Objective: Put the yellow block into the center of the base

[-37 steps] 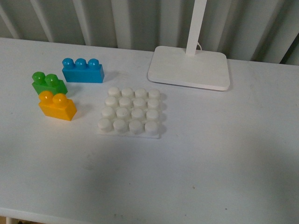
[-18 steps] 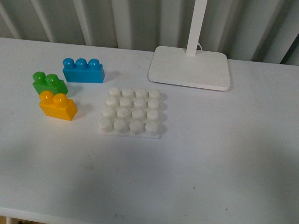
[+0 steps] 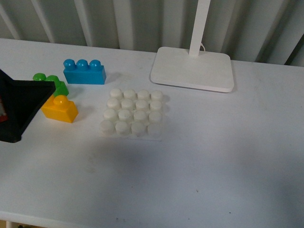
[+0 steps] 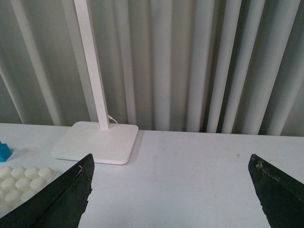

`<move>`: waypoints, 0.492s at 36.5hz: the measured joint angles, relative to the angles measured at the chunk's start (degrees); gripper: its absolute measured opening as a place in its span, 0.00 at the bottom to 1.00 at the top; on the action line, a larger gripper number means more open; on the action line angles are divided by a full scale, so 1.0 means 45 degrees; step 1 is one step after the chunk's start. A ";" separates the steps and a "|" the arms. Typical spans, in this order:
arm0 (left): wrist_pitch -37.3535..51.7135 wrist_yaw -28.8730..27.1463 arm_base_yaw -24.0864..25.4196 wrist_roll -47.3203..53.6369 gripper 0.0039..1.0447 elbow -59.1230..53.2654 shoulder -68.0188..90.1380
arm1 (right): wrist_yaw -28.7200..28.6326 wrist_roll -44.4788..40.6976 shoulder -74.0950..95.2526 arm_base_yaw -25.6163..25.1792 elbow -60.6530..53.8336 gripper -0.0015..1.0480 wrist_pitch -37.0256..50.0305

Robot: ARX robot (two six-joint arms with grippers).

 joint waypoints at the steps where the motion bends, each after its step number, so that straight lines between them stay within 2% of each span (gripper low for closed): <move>1: 0.0165 0.0053 0.0019 0.0058 0.94 0.0121 0.0374 | 0.0000 0.0000 0.0000 0.0000 0.0000 0.91 0.0000; 18: 0.1826 0.0733 0.0024 0.1778 0.94 0.1875 0.4435 | 0.0000 0.0000 0.0000 0.0000 0.0000 0.91 0.0000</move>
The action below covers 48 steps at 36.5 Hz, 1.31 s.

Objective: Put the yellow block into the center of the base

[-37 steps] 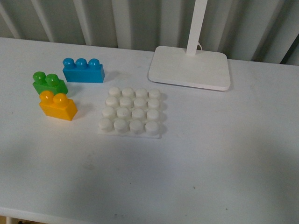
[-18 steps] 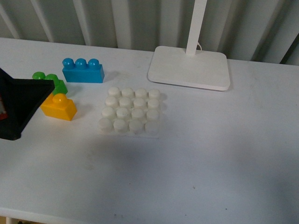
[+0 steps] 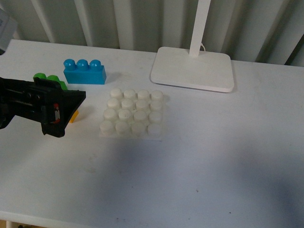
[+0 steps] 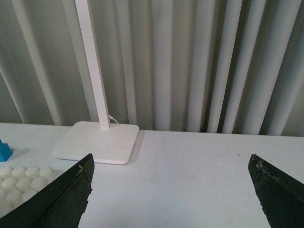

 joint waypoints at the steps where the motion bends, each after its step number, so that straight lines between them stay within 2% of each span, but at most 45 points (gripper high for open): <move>1: 0.0010 0.0049 0.0049 0.0185 0.94 0.0068 0.0141 | 0.0000 0.0000 0.0000 0.0000 0.0000 0.91 0.0000; 16: -0.0816 0.0442 0.1807 0.2293 0.94 0.1661 0.2035 | 0.0000 0.0000 0.0000 0.0000 0.0000 0.91 0.0000; 32: -0.1472 0.0646 0.2239 0.2973 0.94 0.2545 0.2929 | 0.0000 0.0000 0.0000 0.0000 0.0000 0.91 0.0000; 48: -0.1778 0.0520 0.2030 0.3041 0.94 0.3172 0.3434 | 0.0000 0.0000 0.0000 0.0000 0.0000 0.91 0.0000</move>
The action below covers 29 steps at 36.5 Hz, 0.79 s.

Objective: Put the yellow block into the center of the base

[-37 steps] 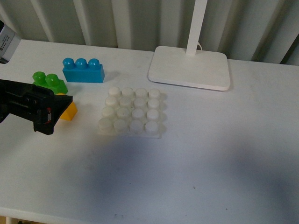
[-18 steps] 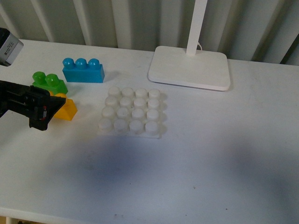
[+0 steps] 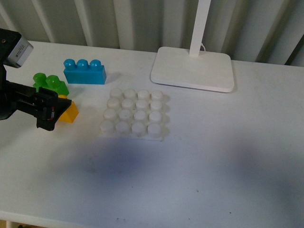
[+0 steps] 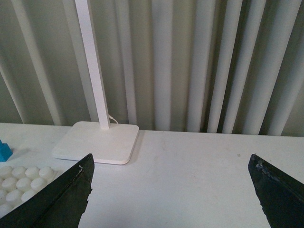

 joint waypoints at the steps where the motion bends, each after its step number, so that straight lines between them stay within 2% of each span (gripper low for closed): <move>1: -0.0019 0.0000 -0.0019 -0.0005 0.94 0.0053 0.0058 | 0.0000 0.0000 0.0000 0.0000 0.0000 0.91 0.0000; 29: -0.0607 -0.0369 -0.0345 -0.0131 0.94 0.1166 0.1355 | 0.0000 0.0000 0.0000 0.0000 0.0000 0.91 0.0000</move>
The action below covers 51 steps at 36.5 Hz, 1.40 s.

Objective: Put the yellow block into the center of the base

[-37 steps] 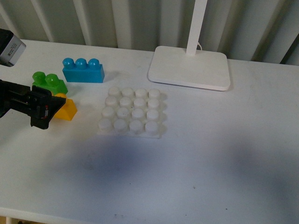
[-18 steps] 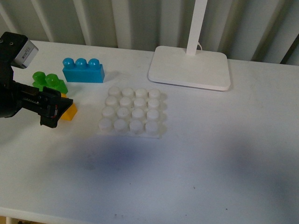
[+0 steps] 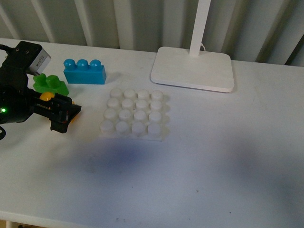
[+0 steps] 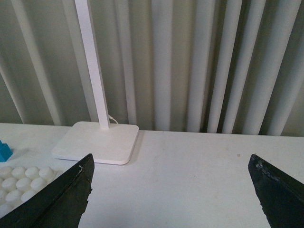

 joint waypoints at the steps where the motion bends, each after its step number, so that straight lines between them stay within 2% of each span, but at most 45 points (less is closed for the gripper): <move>1: -0.0010 -0.0034 -0.0005 -0.0010 0.94 0.0024 0.0049 | 0.0000 0.0000 0.0000 0.0000 0.0000 0.91 0.0000; 21: -0.0175 -0.0413 -0.0005 -0.0578 0.94 0.0457 0.0393 | 0.0000 0.0000 0.0000 0.0000 0.0000 0.91 0.0000; 27: -0.0175 -0.0452 -0.0015 -0.0665 0.68 0.0457 0.0393 | 0.0000 0.0000 0.0000 0.0000 0.0000 0.91 0.0000; 29: -0.0175 -0.0457 -0.0015 -0.0685 0.64 0.0476 0.0393 | 0.0000 0.0000 0.0000 0.0000 0.0000 0.91 0.0000; 38: -0.0291 -0.0559 -0.0063 -0.0937 0.63 0.0253 0.0087 | 0.0000 0.0000 0.0000 0.0000 0.0000 0.91 0.0000; 45: -0.0316 -0.1341 -0.0301 -0.1700 0.63 -0.0476 -0.0967 | 0.0000 0.0000 0.0000 0.0000 0.0000 0.91 0.0000; 51: -0.0500 -0.2225 -0.0976 -0.2662 0.63 -0.1073 -0.2089 | 0.0000 0.0000 0.0000 0.0000 0.0000 0.91 0.0000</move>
